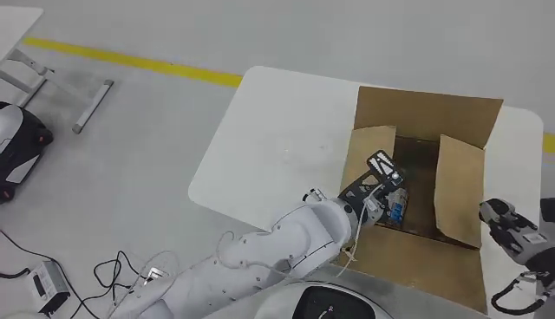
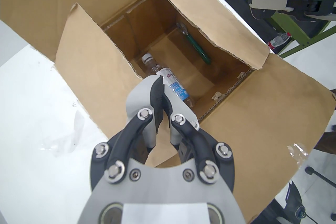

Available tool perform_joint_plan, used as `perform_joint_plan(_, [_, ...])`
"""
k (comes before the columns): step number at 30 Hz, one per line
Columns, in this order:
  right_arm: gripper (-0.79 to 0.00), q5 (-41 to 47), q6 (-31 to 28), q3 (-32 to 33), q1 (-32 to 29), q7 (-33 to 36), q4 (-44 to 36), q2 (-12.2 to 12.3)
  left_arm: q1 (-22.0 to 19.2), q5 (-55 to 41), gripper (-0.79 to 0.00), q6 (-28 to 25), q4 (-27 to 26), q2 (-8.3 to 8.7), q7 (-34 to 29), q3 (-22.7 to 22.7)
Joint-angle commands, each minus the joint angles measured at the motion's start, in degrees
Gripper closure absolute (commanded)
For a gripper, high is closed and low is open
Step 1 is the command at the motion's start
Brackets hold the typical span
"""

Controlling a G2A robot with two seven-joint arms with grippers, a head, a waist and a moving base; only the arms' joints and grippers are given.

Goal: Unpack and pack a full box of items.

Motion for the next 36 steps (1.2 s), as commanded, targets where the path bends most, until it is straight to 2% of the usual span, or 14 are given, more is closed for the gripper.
perform_joint_plan(1, [0.0, -3.08, 0.02, -1.77, 1.0, 1.05, 0.56, 0.11, -0.38, 0.7, 0.0, 0.37, 1.76, -0.4, -0.33, 1.01])
perform_joint_plan(9, [0.0, -7.22, 0.47, -7.33, 4.72, 4.59, 2.7, 0.32, -0.99, 2.24, 0.0, 1.27, 4.0, -1.43, -1.55, 1.36])
perform_joint_plan(14, [0.0, -6.76, 1.47, -7.69, 5.87, 3.91, 2.68, 0.4, -1.0, 2.37, 0.0, 1.65, 4.7, -1.9, -3.29, 0.9])
perform_joint_plan(25, [0.0, 1.55, 2.93, 3.25, 1.36, -2.25, -3.95, 0.84, -0.92, 2.45, 0.0, 1.73, 4.95, -3.01, -4.98, 0.7])
perform_joint_plan(26, [0.0, 2.46, 2.81, 4.23, 0.76, -3.01, -4.39, 0.85, -0.89, 2.9, -0.022, 1.78, 4.51, -3.07, -4.84, 0.58])
perform_joint_plan(27, [0.0, 3.17, 2.69, 5.22, 0.19, -3.84, -4.73, 0.86, -0.79, 3.36, -0.163, 1.79, 3.9, -3.11, -4.71, 0.39])
perform_joint_plan(28, [0.0, 3.59, 2.56, 6.17, -0.4, -4.79, -5.06, 0.86, -0.55, 3.42, -0.369, 1.84, 3.02, -3.13, -4.47, 0.03])
perform_joint_plan(29, [0.0, 4.17, 2.15, 6.86, -1.03, -5.47, -5.31, 0.86, -0.25, 3.53, -0.785, 1.78, 2.17, -3.11, -4.43, -0.42])
perform_joint_plan(36, [0.0, 6.23, 0.81, 9.4, -3.63, -7.75, -5.5, 0.94, 2.41, 6.01, -0.785, -0.73, -5.25, -2.47, -4.6, -4.27])
